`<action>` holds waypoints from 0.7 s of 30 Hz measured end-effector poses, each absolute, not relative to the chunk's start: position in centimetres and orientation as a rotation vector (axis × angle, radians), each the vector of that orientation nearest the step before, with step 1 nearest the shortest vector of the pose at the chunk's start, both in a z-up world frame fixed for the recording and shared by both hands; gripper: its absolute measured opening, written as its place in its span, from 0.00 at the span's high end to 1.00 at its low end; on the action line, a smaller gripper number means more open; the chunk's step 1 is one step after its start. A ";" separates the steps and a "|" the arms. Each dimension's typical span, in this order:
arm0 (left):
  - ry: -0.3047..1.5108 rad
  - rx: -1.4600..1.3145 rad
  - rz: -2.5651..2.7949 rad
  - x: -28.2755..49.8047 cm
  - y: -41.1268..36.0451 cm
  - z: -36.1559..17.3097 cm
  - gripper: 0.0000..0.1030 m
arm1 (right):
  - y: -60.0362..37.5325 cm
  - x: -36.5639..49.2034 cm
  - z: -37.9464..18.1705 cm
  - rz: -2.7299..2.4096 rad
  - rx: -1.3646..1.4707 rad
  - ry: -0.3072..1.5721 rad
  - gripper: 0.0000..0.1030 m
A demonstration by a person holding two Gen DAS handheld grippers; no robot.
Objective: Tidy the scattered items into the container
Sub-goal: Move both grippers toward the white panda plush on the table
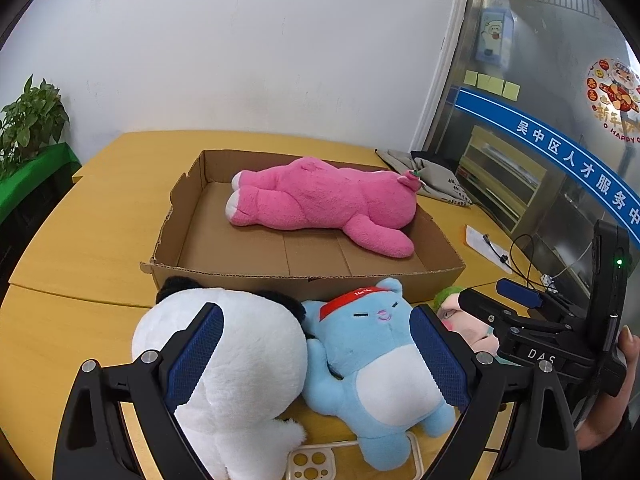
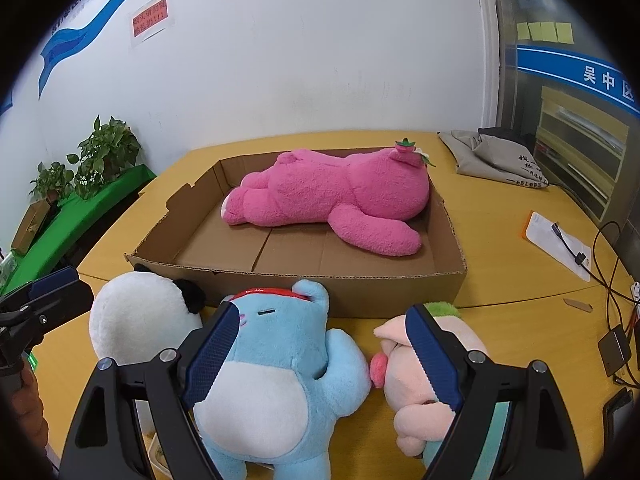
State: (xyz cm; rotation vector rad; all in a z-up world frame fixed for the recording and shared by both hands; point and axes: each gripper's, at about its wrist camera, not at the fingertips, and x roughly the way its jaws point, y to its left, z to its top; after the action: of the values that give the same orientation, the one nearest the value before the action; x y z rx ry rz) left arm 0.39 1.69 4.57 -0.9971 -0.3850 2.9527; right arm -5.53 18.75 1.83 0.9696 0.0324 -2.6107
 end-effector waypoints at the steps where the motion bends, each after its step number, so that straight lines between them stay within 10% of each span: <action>1: -0.391 -0.999 2.952 0.4 1.6 4.5 0.06 | 18.8 -5.5 1.7 -2.609 0.972 0.031 0.17; 21: -0.438 -1.022 2.949 1.1 0.1 3.5 0.06 | 18.4 -5.2 1.2 -2.601 0.999 0.047 0.17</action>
State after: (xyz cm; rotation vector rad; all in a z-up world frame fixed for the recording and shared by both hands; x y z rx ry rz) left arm 1.08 0.11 3.50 -1.0224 -0.4384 2.9489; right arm -5.16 18.36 1.25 0.9990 0.0472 -2.6008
